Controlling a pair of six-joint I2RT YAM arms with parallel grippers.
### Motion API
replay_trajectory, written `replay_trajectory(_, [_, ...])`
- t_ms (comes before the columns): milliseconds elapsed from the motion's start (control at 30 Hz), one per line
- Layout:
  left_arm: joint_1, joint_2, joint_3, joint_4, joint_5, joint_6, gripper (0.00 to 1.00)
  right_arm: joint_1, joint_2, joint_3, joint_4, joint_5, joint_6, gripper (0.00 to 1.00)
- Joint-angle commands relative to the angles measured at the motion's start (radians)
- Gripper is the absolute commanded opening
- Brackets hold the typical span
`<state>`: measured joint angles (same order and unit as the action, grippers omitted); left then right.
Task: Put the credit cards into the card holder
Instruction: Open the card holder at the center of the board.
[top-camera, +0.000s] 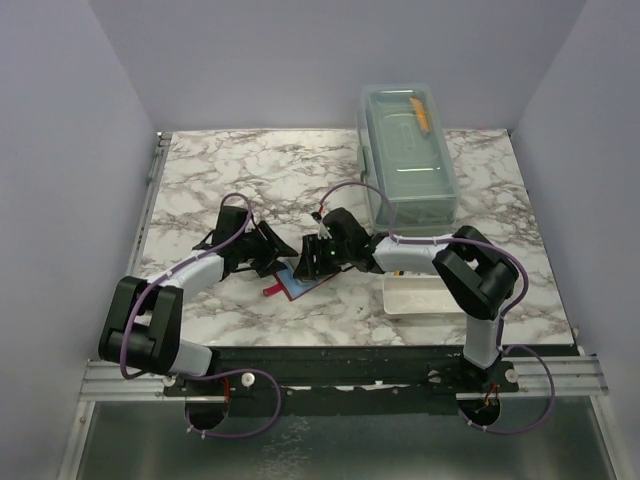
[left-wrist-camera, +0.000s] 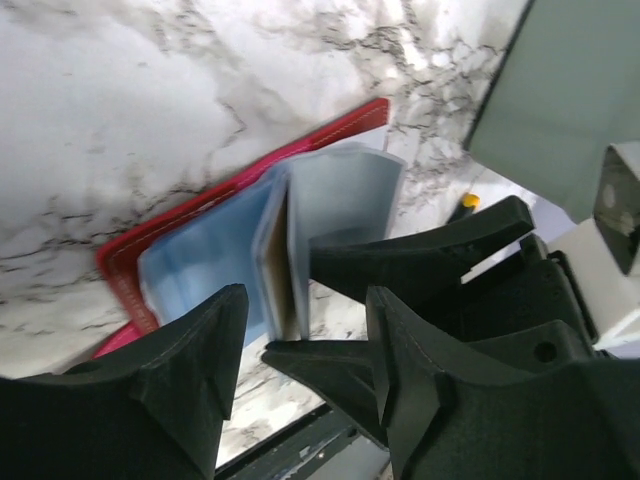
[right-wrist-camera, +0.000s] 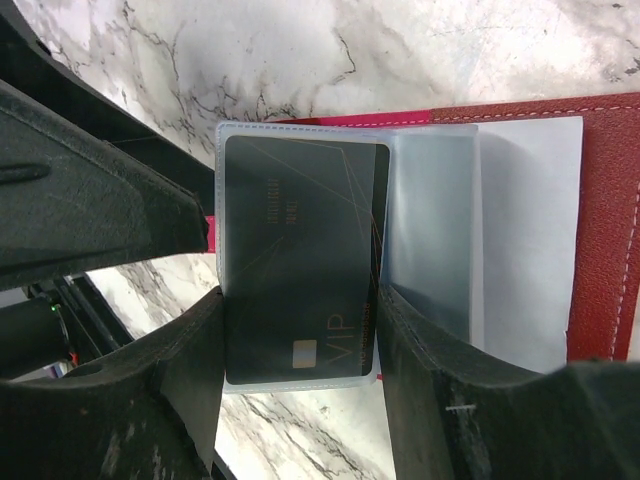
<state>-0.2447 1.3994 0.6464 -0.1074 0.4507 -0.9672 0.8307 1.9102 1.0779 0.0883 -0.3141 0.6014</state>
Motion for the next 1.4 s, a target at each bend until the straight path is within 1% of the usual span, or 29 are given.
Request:
replay_trajectory(0, [-0.028, 0.031, -0.012, 0.15, 0.074, -0.06, 0.57, 0.002, -0.031, -0.017, -0.041, -0.009, -0.015, 0.53])
replay_trajectory(167, [-0.058, 0.053, 0.015, 0.169, 0.083, -0.083, 0.57, 0.004, -0.08, 0.016, -0.167, 0.072, -0.062, 0.73])
replay_trajectory(233, [-0.069, 0.061, 0.026, 0.172, 0.076, -0.08, 0.57, 0.005, -0.106, 0.021, -0.207, 0.108, -0.093, 0.79])
replay_trajectory(300, [-0.076, 0.075, 0.037, 0.173, 0.078, -0.089, 0.57, 0.005, -0.121, 0.034, -0.259, 0.142, -0.112, 0.83])
replay_trajectory(367, [-0.087, 0.088, 0.051, 0.178, 0.085, -0.101, 0.57, 0.006, -0.132, 0.05, -0.3, 0.151, -0.131, 0.85])
replay_trajectory(433, [-0.105, 0.097, 0.067, 0.184, 0.078, -0.1, 0.58, 0.006, -0.151, 0.036, -0.297, 0.143, -0.143, 0.86])
replay_trajectory(533, [-0.124, 0.124, 0.089, 0.187, 0.067, -0.1, 0.57, 0.006, -0.172, 0.019, -0.302, 0.178, -0.142, 0.86])
replay_trajectory(600, [-0.135, 0.14, 0.104, 0.19, 0.074, -0.114, 0.57, 0.006, -0.178, 0.027, -0.337, 0.203, -0.138, 0.84])
replay_trajectory(667, [-0.152, 0.145, 0.117, 0.193, 0.063, -0.115, 0.57, 0.005, -0.196, 0.01, -0.333, 0.213, -0.137, 0.78])
replay_trajectory(700, [-0.161, 0.149, 0.123, 0.192, 0.054, -0.113, 0.57, 0.005, -0.206, -0.005, -0.318, 0.214, -0.138, 0.73])
replay_trajectory(767, [-0.171, 0.161, 0.134, 0.192, 0.045, -0.114, 0.57, 0.005, -0.223, -0.031, -0.295, 0.226, -0.134, 0.6])
replay_trajectory(833, [-0.177, 0.176, 0.143, 0.192, 0.051, -0.126, 0.57, 0.005, -0.228, -0.028, -0.316, 0.242, -0.13, 0.53])
replay_trajectory(967, [-0.194, 0.19, 0.161, 0.192, 0.04, -0.121, 0.57, 0.005, -0.255, -0.058, -0.31, 0.274, -0.128, 0.48])
replay_trajectory(1167, [-0.196, 0.197, 0.16, 0.189, 0.037, -0.116, 0.58, 0.005, -0.265, -0.074, -0.342, 0.369, -0.134, 0.4])
replay_trajectory(1233, [-0.196, 0.183, 0.168, 0.149, 0.015, -0.087, 0.59, 0.005, -0.275, -0.09, -0.335, 0.397, -0.134, 0.39])
replay_trajectory(1367, [-0.196, 0.131, 0.165, 0.069, -0.029, -0.044, 0.64, 0.005, -0.275, -0.075, -0.379, 0.451, -0.14, 0.38])
